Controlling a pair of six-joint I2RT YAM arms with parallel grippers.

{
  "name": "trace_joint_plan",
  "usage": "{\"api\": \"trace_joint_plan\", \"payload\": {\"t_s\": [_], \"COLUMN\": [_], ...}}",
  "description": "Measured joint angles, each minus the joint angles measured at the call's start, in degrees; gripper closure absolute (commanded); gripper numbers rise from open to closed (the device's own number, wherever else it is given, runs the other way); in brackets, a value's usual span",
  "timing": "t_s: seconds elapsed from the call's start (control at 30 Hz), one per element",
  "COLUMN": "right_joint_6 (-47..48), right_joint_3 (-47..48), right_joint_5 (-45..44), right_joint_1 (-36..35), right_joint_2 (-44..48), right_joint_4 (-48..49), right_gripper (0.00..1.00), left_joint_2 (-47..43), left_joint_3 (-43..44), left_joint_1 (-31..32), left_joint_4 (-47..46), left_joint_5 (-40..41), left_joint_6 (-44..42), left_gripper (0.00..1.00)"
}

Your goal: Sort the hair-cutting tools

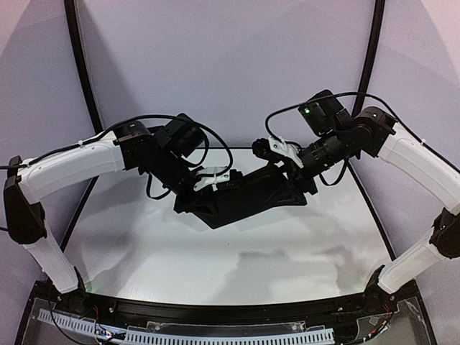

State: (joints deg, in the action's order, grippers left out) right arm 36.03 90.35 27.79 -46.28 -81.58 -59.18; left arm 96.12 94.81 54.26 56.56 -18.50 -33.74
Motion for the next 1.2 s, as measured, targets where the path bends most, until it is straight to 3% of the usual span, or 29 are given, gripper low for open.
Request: {"api": "trace_joint_plan", "payload": {"t_s": [0.1,0.13,0.17,0.2,0.23,0.27,0.43,0.57,0.7,0.87,1.03,1.2], "right_joint_6": [-0.58,-1.09,-1.29,-1.31,-1.73,-2.95,-15.27,-28.83,-45.37,-63.12,-76.68,-84.57], "right_joint_3": [0.51,0.65,0.69,0.69,0.61,0.41,-5.15,-13.13,-24.04,-31.61,-34.42,-34.35], "right_joint_5": [2.96,3.11,3.19,3.23,2.81,1.89,-4.41,-7.5,-8.77,-7.36,-0.21,4.67], "right_joint_1": [-0.13,-0.09,0.09,0.23,0.21,0.16,1.11,4.89,8.97,10.03,10.0,9.85], "right_joint_2": [-1.59,-2.09,-2.37,-2.48,-2.4,-2.13,3.06,12.07,21.35,23.5,19.66,15.66], "right_joint_4": [0.5,0.73,0.94,1.12,1.58,2.42,11.84,22.94,37.85,56.14,75.64,87.42], "right_gripper": [0.97,1.0,1.0,1.0,1.0,1.0,1.0,1.0,1.0,1.0,1.0,1.0], "left_joint_2": [1.71,2.06,2.21,2.25,2.22,2.02,-2.57,-12.76,-26.54,-33.76,-25.71,-16.74], "left_joint_3": [2.37,2.77,2.97,3.06,3.09,3.1,1.17,-4.39,-13.59,-24.01,-29.84,-29.94], "left_joint_1": [0.47,0.62,0.67,0.71,0.74,0.75,1.25,0.15,-4.84,-9.14,-9.18,-9.14], "left_joint_4": [0.84,1.22,1.88,2.28,2.14,1.26,-11.91,-24.53,-34.59,-48.1,-66.59,-77.12], "left_joint_5": [1.28,1.45,1.69,1.96,2.73,4.64,23.92,37.2,41.94,35.11,17.16,4.07], "left_joint_6": [0.24,0.22,0.81,1.49,2.12,3.13,12.75,24.03,39.17,54.48,68.19,75.3], "left_gripper": [0.98,0.93,0.72,0.38,0.11,0.05,0.01,0.01,0.01,0.01,0.01,0.01]}}
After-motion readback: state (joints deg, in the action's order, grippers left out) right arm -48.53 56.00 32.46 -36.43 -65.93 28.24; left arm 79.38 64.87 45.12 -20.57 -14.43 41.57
